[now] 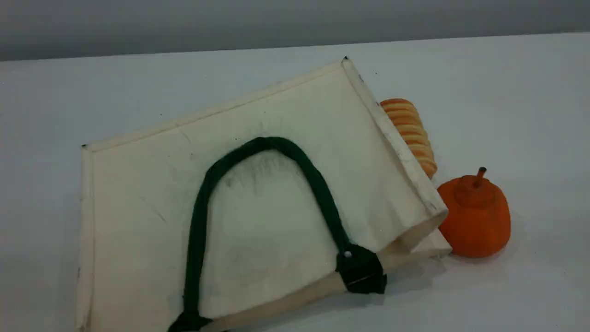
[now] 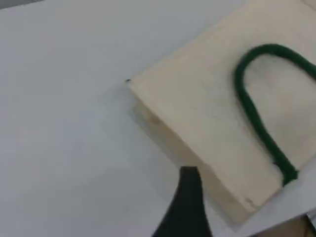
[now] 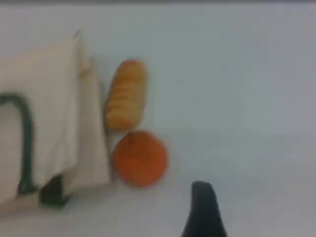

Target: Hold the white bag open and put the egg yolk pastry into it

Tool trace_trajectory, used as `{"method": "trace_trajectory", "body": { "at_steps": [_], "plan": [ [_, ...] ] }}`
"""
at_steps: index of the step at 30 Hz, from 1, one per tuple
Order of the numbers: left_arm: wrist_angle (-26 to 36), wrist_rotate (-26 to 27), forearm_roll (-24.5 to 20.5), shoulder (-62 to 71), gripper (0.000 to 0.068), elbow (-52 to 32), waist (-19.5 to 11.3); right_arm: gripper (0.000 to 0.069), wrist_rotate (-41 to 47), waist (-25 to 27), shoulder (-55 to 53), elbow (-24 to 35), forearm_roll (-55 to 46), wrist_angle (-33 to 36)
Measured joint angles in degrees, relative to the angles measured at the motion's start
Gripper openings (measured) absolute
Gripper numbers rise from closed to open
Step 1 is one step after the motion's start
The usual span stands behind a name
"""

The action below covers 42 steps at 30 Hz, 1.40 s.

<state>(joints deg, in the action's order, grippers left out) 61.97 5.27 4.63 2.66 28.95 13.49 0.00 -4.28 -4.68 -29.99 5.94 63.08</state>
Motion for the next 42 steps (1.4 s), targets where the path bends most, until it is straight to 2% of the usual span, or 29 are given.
{"method": "trace_trajectory", "body": {
  "at_steps": [3, 15, 22, 29, 42],
  "plan": [
    [0.0, 0.0, 0.0, 0.0, 0.0586, 0.0, -2.2, 0.0462, 0.0, 1.6, 2.4, 0.0, 0.1, -0.1],
    [-0.1, 0.0, 0.0, 0.0, 0.0586, 0.0, -10.8, 0.0462, -0.3, 1.6, 4.8, -0.1, 0.1, -0.2],
    [0.0, 0.0, 0.0, 0.0, 0.0586, 0.0, -11.0, 0.0462, -0.3, 1.4, 4.7, -0.1, 0.1, -0.2],
    [0.0, 0.0, 0.0, 0.0, 0.0586, 0.0, -10.9, 0.0462, -3.9, 1.4, 4.7, 0.0, -1.7, -0.3],
    [0.0, 0.0, 0.0, 0.0, 0.0586, 0.0, -10.9, 0.0462, -3.8, 1.4, 4.7, 0.0, -1.6, -0.5]
  ]
}}
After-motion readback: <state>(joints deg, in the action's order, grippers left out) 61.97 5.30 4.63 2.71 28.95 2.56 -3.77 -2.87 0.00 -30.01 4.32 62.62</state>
